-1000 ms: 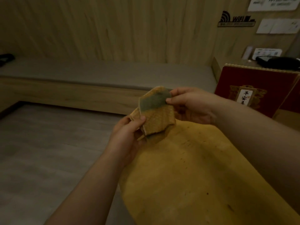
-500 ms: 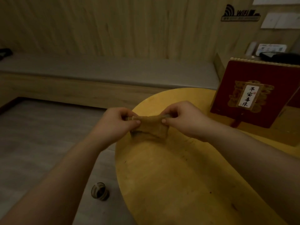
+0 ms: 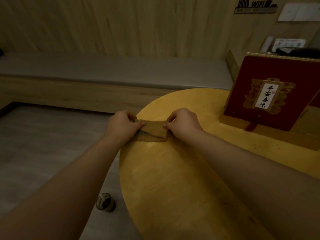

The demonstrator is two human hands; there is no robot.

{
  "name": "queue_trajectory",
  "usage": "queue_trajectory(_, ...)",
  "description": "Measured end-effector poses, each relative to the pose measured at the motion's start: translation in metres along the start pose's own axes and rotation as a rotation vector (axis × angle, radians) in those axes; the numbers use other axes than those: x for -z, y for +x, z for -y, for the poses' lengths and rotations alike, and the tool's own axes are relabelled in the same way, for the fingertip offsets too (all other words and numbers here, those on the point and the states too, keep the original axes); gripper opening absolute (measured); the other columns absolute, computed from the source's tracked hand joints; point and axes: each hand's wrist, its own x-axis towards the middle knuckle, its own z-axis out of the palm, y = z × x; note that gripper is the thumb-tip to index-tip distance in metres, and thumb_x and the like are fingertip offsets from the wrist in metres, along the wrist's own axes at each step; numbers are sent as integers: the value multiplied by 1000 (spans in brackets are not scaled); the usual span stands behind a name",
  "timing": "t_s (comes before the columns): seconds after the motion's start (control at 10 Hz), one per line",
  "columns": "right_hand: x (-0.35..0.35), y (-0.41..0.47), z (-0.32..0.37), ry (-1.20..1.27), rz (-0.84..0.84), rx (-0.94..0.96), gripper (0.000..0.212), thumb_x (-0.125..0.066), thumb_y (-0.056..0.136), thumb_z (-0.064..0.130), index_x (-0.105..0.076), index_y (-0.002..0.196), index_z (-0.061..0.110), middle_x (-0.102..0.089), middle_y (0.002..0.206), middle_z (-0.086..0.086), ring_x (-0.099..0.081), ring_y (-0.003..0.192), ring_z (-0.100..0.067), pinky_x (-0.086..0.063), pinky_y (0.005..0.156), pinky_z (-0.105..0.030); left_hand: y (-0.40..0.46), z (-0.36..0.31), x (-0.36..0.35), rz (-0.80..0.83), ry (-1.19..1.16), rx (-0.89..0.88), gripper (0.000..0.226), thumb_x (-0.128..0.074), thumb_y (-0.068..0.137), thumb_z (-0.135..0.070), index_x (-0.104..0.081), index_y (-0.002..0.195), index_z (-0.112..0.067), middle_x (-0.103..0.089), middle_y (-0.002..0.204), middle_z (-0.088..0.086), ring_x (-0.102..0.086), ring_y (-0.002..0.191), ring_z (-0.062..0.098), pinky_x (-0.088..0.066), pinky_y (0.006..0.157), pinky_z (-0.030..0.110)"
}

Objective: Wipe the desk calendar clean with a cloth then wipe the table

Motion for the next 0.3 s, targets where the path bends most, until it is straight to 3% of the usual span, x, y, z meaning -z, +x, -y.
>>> queue_trajectory(0.1, -1, -3, -4, -24, -13, 13, 21, -79, 94, 31, -80, 108, 15, -76, 104, -3, -69, 103, -22, -55, 80, -32, 0, -2, -2, -42, 66, -69, 33, -81, 84, -52, -72, 102, -26, -65, 89, -11, -63, 84, 11, -55, 67, 32)
queue_trajectory(0.2, 10, -20, -3, 14, -51, 36, 35, -71, 100, 34, -73, 128, 14, -74, 123, -5, -66, 117, -24, -54, 96, -35, -12, -6, 2, -21, 119, -69, 40, -72, 92, -53, -73, 115, -20, -72, 103, -1, -67, 97, 20, -60, 83, 41)
queue_trajectory(0.3, 39, -52, -5, 92, -172, 106, 40, -64, 103, 40, -67, 138, 20, -74, 121, 2, -64, 104, -11, -51, 88, -26, -32, -19, 12, -56, 126, -98, 44, -63, 98, -49, -69, 129, -19, -72, 121, 6, -66, 108, 25, -57, 91, 42)
